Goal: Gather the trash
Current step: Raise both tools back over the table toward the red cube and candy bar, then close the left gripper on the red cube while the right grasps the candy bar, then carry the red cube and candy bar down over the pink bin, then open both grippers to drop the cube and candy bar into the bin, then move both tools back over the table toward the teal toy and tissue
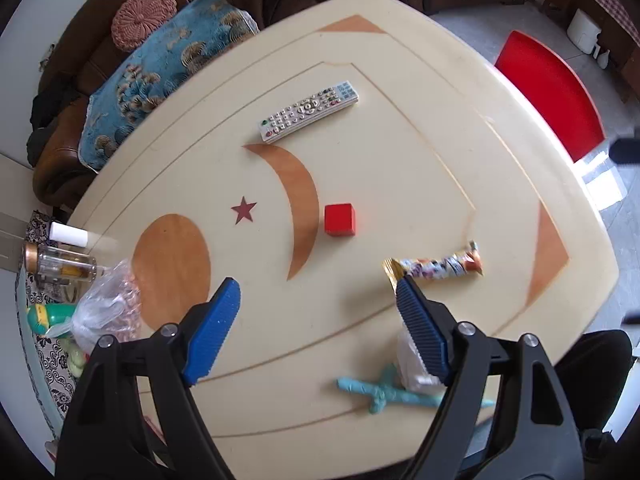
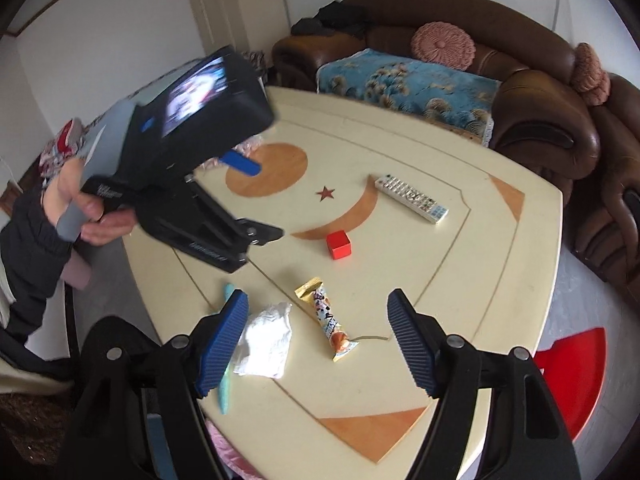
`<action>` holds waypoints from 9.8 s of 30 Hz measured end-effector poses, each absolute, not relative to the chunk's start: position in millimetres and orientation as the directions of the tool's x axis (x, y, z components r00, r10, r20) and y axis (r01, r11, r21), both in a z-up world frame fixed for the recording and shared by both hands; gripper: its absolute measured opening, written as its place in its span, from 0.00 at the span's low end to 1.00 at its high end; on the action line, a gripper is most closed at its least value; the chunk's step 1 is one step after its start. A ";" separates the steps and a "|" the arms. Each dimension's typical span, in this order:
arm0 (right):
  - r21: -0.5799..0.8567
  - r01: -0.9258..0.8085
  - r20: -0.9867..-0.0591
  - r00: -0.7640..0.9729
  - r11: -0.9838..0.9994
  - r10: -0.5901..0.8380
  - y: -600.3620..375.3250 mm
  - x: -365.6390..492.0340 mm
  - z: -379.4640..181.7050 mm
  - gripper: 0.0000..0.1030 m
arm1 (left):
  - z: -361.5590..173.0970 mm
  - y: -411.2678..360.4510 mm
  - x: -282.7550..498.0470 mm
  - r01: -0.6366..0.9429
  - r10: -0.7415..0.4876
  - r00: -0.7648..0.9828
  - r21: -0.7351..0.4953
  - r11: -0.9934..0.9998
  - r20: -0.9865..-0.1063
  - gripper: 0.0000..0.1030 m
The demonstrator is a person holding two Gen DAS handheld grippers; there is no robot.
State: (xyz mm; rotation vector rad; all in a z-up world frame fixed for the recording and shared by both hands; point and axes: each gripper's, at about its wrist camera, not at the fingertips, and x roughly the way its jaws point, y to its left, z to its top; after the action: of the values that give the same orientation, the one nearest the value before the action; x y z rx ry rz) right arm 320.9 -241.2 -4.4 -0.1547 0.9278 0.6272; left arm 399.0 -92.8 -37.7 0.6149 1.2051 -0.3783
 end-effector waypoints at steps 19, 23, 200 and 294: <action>0.103 -0.707 -0.870 0.277 0.699 0.407 -202.1 362.3 -99.5 0.69 | -114.6 -114.3 457.3 0.619 0.040 0.156 0.129 0.774 -0.987 0.76; 0.109 -0.720 -0.880 0.251 0.686 0.403 -197.9 366.0 -116.0 0.69 | -124.3 -117.4 463.8 0.616 0.029 0.127 0.102 0.781 -0.991 0.76; 0.238 -0.032 -0.913 0.334 0.971 0.234 -195.5 62.6 -307.2 0.16 | -301.5 -32.2 78.8 0.425 -0.359 0.033 -0.312 0.850 -0.933 0.29; 0.000 -0.562 -0.926 0.312 0.827 0.212 -123.8 286.6 -148.8 0.64 | -185.6 62.0 324.7 -0.293 -0.320 -0.038 -0.296 0.909 -0.947 0.52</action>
State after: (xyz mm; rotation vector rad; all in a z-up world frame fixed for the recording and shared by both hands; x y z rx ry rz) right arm 286.6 -123.8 -148.8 -0.3531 1.1472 0.5245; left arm 324.7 62.0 -185.6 -0.4816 1.6297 -0.0235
